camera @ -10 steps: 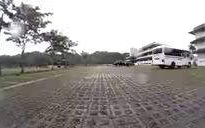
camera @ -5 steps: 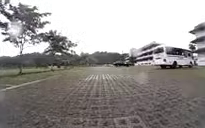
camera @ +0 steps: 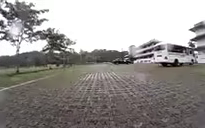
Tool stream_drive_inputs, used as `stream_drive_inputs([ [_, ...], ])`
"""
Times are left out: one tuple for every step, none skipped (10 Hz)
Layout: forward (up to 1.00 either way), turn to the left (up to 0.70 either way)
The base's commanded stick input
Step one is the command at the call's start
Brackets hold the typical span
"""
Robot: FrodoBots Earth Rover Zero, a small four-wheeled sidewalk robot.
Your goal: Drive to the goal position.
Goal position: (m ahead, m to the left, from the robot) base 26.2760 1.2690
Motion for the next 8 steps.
stream_drive_inputs([
  [0.7,0.0],
  [0.7,0.0],
  [0.7,0.0],
  [0.7,0.0],
  [0.7,0.0],
  [0.7,0.0],
  [0.7,0.0],
  [0.7,0.0],
])
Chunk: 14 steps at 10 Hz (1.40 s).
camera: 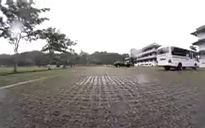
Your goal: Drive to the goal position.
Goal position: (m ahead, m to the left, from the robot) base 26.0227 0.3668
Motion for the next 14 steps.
stream_drive_inputs([
  [0.7,0.0],
  [0.7,0.0],
  [0.7,0.0],
  [0.7,0.0],
  [0.7,0.0],
  [0.7,0.0],
  [0.7,0.0],
  [0.7,0.0],
  [0.7,0.0],
  [0.7,0.0],
  [0.7,0.0],
  [0.7,0.0],
  [0.7,0.0],
  [0.7,0.0],
])
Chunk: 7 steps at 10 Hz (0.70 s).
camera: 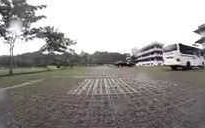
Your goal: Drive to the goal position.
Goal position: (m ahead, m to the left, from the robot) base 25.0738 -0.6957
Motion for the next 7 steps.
stream_drive_inputs([
  [0.7,0.0],
  [0.7,0.0],
  [0.7,0.0],
  [0.7,0.0],
  [0.7,0.0],
  [0.7,0.0],
  [0.7,0.0],
])
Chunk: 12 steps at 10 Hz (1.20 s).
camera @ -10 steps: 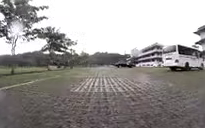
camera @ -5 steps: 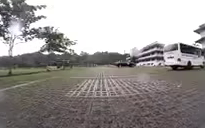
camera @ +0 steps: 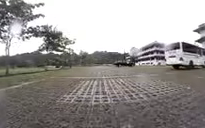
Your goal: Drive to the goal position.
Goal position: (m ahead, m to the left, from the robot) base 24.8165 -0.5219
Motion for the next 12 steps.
stream_drive_inputs([
  [0.7,0.0],
  [0.7,0.0],
  [0.7,0.0],
  [0.7,0.0],
  [0.7,0.0],
  [0.7,0.0],
  [0.7,0.0],
  [0.7,0.0],
  [0.7,0.0],
  [0.7,0.0],
  [0.7,0.0],
  [0.7,0.0],
])
